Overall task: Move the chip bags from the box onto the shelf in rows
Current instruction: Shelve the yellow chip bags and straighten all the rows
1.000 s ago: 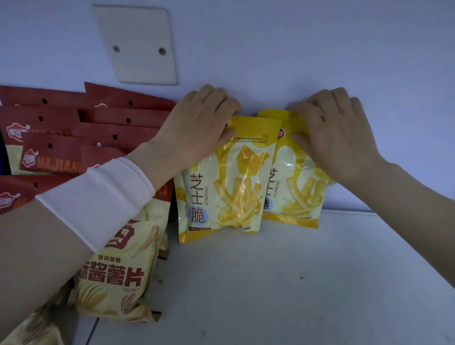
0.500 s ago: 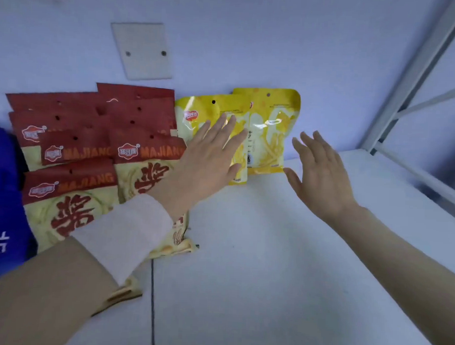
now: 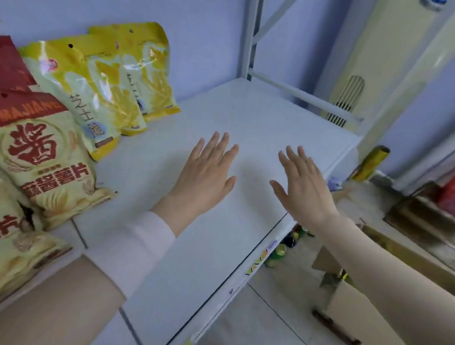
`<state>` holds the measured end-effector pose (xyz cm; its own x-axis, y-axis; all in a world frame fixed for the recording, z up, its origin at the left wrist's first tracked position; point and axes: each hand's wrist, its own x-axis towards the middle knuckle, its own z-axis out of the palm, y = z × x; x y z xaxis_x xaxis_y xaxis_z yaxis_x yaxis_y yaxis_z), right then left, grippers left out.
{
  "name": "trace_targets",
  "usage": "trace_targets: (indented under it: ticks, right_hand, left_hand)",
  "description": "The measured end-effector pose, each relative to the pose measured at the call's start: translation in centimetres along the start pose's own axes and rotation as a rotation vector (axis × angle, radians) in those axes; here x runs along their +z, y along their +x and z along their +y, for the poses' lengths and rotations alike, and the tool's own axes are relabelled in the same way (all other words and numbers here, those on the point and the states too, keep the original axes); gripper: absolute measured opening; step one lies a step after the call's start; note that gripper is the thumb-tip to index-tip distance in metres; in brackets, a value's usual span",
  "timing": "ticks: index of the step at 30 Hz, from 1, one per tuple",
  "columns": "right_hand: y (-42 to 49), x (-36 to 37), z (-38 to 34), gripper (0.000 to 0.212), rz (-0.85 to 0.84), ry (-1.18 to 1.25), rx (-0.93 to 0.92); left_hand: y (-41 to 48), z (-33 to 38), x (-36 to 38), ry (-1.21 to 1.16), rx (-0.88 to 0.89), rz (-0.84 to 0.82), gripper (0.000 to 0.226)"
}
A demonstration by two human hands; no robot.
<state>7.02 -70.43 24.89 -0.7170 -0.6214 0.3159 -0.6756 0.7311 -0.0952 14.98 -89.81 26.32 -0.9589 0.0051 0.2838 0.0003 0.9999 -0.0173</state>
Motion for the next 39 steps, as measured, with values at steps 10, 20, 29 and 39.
trace_targets:
  ticks: [10, 20, 29, 39]
  right_hand:
    - [-19.3, -3.5, 13.8, 0.059, -0.015, -0.015, 0.322]
    - [-45.2, -7.8, 28.1, 0.056, -0.034, -0.064, 0.649]
    - [-59.5, -9.8, 37.2, 0.054, -0.028, -0.033, 0.940]
    - [-63.6, -10.1, 48.3, 0.058, -0.105, -0.038, 0.992]
  left_hand:
    - [1.3, 22.6, 3.6, -0.117, 0.310, -0.148, 0.063]
    - [-3.7, 49.4, 7.7, -0.207, 0.597, -0.281, 0.062]
    - [-4.1, 67.8, 10.5, -0.323, 0.859, -0.294, 0.060]
    - [0.1, 79.4, 15.3, -0.382, 0.897, -0.335, 0.053]
